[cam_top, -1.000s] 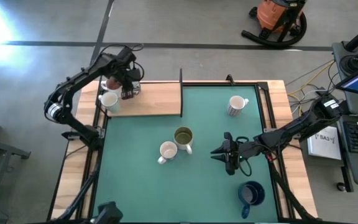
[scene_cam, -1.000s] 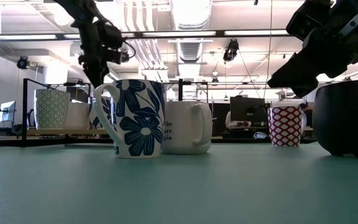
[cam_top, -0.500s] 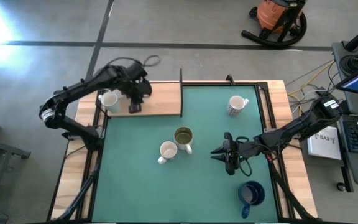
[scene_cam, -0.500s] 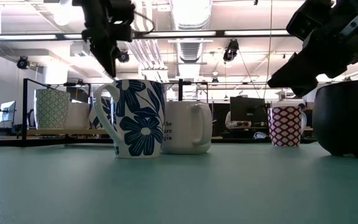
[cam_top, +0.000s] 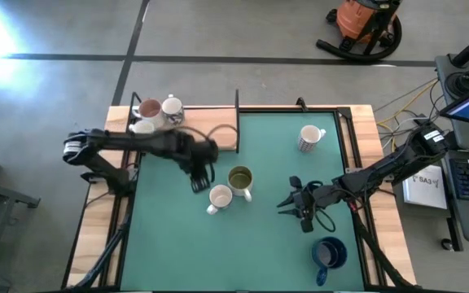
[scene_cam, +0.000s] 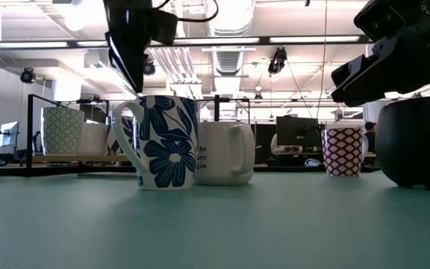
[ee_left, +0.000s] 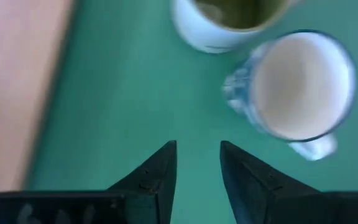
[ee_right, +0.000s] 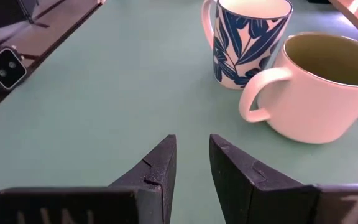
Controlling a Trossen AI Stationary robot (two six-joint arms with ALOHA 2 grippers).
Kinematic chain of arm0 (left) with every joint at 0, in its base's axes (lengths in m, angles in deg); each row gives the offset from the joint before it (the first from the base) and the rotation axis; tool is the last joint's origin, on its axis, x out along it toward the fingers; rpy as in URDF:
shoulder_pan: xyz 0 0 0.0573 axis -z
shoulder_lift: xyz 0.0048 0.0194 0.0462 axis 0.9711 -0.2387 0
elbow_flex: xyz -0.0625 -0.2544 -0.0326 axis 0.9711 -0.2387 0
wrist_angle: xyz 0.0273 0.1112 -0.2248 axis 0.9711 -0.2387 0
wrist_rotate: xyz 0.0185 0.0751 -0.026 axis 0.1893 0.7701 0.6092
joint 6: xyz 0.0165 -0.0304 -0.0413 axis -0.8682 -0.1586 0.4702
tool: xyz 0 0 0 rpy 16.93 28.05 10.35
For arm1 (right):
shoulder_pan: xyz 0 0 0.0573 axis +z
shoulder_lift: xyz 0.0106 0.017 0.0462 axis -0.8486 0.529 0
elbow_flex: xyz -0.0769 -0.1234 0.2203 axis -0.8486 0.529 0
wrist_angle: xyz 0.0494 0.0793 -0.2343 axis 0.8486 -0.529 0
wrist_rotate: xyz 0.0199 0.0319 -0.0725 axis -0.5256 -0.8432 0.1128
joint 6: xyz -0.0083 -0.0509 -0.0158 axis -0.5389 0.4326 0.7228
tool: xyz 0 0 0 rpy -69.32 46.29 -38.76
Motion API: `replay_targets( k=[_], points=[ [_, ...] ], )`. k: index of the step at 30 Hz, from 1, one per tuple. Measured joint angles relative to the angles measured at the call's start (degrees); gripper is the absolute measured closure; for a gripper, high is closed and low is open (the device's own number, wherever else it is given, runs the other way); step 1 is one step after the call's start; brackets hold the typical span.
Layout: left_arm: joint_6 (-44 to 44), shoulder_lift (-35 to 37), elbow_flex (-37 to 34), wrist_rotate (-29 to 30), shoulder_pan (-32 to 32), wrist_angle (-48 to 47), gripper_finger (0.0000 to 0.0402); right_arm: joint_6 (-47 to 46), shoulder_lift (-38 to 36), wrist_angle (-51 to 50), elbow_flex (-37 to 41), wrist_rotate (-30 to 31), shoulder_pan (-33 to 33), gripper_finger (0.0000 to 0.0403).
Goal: Place coffee mugs
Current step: Put the blue patterned mug on the shelf
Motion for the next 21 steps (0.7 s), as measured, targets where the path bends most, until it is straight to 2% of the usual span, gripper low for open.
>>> replay_targets(
  k=[4,9,21],
  points=[
    [6.94,-2.89,-0.54,0.30,5.03,3.57,0.0296,-0.19,0.00,0.00,0.00,0.00,0.00,0.0316],
    [13.58,-6.94,-0.51,0.58,6.70,4.83,0.0296,0.20,0.00,0.00,0.00,0.00,0.00,0.0316],
    [15.17,-10.63,-0.51,0.54,6.74,10.25,0.0301,-0.38,0.00,0.00,0.00,0.00,0.00,0.0316]
  ],
)
